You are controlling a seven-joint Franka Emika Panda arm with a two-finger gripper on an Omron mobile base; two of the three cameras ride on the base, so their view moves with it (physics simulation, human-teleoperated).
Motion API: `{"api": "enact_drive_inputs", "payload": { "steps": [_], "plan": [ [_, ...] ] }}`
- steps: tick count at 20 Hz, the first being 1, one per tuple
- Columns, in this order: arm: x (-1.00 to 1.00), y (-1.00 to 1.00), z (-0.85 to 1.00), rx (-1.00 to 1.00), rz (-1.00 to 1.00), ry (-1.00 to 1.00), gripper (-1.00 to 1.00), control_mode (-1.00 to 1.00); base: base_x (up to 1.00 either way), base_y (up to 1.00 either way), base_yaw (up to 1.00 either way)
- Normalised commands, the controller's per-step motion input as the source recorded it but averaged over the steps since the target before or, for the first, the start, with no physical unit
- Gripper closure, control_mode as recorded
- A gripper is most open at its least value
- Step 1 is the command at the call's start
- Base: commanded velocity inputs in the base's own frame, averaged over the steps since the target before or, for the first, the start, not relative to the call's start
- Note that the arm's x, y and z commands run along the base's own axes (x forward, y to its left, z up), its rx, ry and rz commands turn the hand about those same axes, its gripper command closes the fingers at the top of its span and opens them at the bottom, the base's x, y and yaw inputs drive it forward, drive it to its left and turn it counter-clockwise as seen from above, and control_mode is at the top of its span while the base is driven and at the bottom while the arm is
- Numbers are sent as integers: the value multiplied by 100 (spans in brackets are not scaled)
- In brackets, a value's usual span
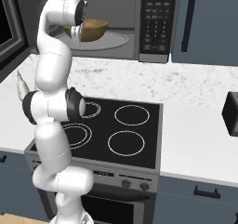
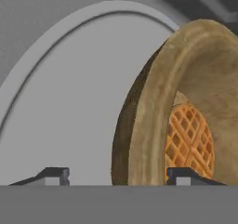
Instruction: Open the microwave, place the bowl with waffle inside the microwave, then close the microwave door and turn it on.
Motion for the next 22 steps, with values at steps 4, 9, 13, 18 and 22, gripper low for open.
{"api": "enact_drive_inputs", "payload": {
  "steps": [4, 9, 13, 18, 22],
  "plan": [
    [-38, -37, -13, 23, -10, -37, -100, -100, 0, 0, 0],
    [-80, -51, -1, 17, -10, -36, -100, -100, 0, 0, 0],
    [-100, -59, 0, 0, -1, -22, -100, -100, 0, 0, 0],
    [-100, -38, -1, 0, 0, -20, -100, -100, 0, 0, 0],
    [-100, -5, -22, -5, 0, -14, -100, -100, 0, 0, 0]
  ]
}}
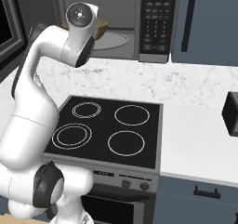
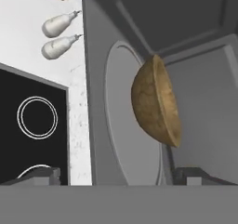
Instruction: Open the microwave, place the bowl with waffle inside the microwave, then close the microwave door and turn it on.
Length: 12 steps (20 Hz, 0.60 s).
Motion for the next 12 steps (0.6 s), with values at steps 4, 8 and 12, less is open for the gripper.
{"api": "enact_drive_inputs", "payload": {
  "steps": [4, 8, 12],
  "plan": [
    [-100, 6, -34, -18, 12, -1, 100, -100, 0, 0, 0],
    [-26, 9, -11, -9, 8, 1, 100, -100, 0, 0, 0],
    [-9, 0, -1, 0, 1, 0, 100, -100, 0, 0, 0]
  ]
}}
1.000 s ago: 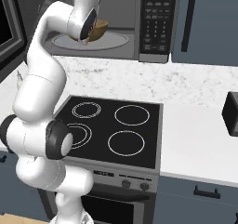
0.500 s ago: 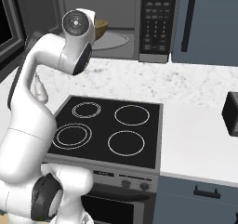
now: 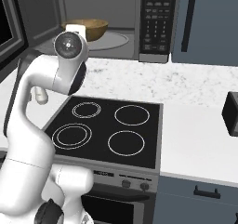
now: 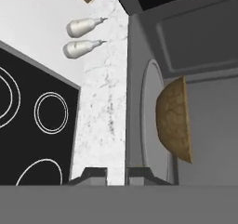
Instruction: Open the microwave, place the bowl with waffle inside the microwave, then close the microwave door and turn it on.
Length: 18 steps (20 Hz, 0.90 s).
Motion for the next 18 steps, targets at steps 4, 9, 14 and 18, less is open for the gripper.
{"api": "enact_drive_inputs", "payload": {
  "steps": [4, 9, 14, 18],
  "plan": [
    [-91, -5, -1, 0, 2, -1, 100, -100, 0, 0, 0],
    [-100, -3, 0, -5, -3, -6, 100, -100, 0, 0, 0],
    [-100, 0, 7, -14, -11, -12, 100, -100, 0, 0, 0],
    [-100, 4, 23, -22, -11, -9, 100, -100, 0, 0, 0]
  ]
}}
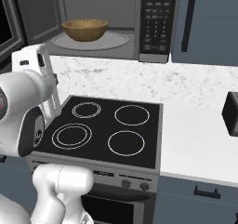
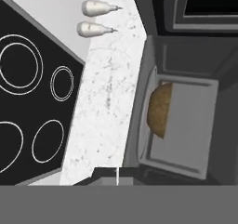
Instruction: Open the microwave, place the bowl with waffle inside the microwave, then close the microwave door and turn it on.
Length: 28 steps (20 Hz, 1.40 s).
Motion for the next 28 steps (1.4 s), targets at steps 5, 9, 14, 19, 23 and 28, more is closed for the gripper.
{"api": "enact_drive_inputs", "payload": {
  "steps": [5, 9, 14, 19, 23, 28],
  "plan": [
    [-100, 50, 19, -25, -12, -6, 100, -100, 0, 0, 0],
    [-100, 67, 9, -26, -15, -8, 100, -100, 0, 0, 0],
    [-100, 64, 0, -25, -17, -14, 100, -100, 0, 0, 0],
    [-100, 66, 0, -22, -16, -14, 100, -100, 0, 0, 0],
    [-54, 100, 0, -30, -25, 0, 100, -100, 0, 0, 0],
    [-3, 100, 0, -33, -22, 4, 100, -100, 0, 0, 0]
  ]
}}
